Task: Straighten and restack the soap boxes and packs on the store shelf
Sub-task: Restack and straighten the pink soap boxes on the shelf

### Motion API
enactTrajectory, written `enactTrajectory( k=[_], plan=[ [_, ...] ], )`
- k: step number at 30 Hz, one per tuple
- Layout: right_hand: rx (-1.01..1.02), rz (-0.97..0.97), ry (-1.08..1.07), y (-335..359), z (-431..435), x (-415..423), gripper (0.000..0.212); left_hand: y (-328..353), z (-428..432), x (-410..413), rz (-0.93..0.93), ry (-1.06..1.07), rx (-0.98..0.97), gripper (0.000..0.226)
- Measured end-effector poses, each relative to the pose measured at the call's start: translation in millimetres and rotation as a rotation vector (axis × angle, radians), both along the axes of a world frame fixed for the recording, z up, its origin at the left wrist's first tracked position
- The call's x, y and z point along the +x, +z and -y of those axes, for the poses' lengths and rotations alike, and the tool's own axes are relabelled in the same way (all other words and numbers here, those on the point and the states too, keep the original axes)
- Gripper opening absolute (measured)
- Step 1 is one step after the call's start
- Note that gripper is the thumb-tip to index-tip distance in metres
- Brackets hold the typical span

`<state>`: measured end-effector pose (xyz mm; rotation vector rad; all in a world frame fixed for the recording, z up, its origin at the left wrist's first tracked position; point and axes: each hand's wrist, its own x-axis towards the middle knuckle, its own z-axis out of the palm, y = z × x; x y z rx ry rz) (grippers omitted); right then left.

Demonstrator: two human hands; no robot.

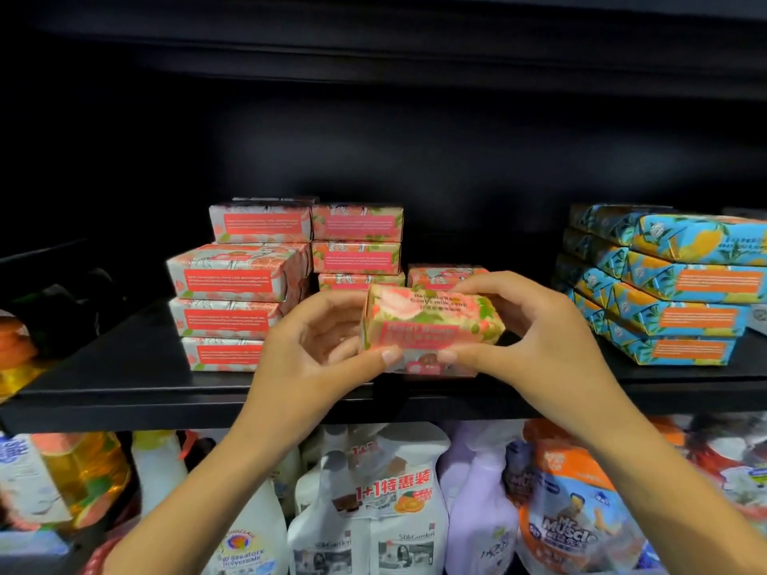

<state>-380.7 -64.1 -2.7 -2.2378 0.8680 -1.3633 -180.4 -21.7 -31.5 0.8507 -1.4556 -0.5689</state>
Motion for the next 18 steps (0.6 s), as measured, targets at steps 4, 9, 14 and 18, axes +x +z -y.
enactTrajectory(
  k=[4, 9, 14, 18],
  plan=[
    [-0.390, -0.027, -0.065, -11, -5, 7, 0.034, 6, 2, 4, 0.052, -0.025, 0.100, 0.053],
    [-0.588, -0.077, -0.078, -18, -4, 8, 0.032, 14, 3, 8, 0.180, -0.097, 0.147, 0.053],
    [-0.374, -0.271, 0.005, -14, -2, 3, 0.076, 11, 1, 10, 0.244, 0.076, -0.039, 0.065],
    [-0.094, -0.157, -0.026, -8, -1, 6, 0.098, 7, 0, 9, 0.328, 0.100, -0.151, 0.067]
  ],
)
